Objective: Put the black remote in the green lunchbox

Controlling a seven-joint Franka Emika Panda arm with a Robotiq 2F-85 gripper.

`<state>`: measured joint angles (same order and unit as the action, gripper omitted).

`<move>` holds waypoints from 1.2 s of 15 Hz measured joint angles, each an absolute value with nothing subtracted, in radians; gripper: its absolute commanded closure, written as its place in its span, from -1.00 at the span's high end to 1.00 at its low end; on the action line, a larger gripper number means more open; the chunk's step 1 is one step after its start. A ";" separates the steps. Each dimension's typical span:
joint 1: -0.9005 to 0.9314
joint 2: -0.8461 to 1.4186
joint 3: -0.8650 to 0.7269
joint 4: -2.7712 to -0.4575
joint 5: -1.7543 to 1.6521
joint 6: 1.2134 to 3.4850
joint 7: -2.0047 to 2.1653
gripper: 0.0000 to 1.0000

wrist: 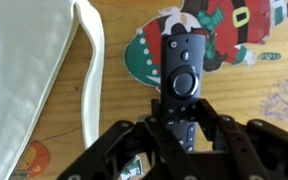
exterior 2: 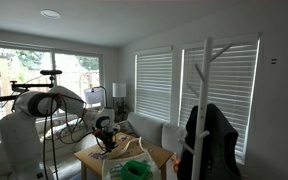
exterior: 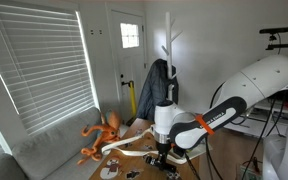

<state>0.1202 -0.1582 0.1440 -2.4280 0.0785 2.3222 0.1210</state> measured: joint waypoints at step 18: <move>-0.196 -0.570 -0.099 -2.595 0.135 2.315 0.313 -0.20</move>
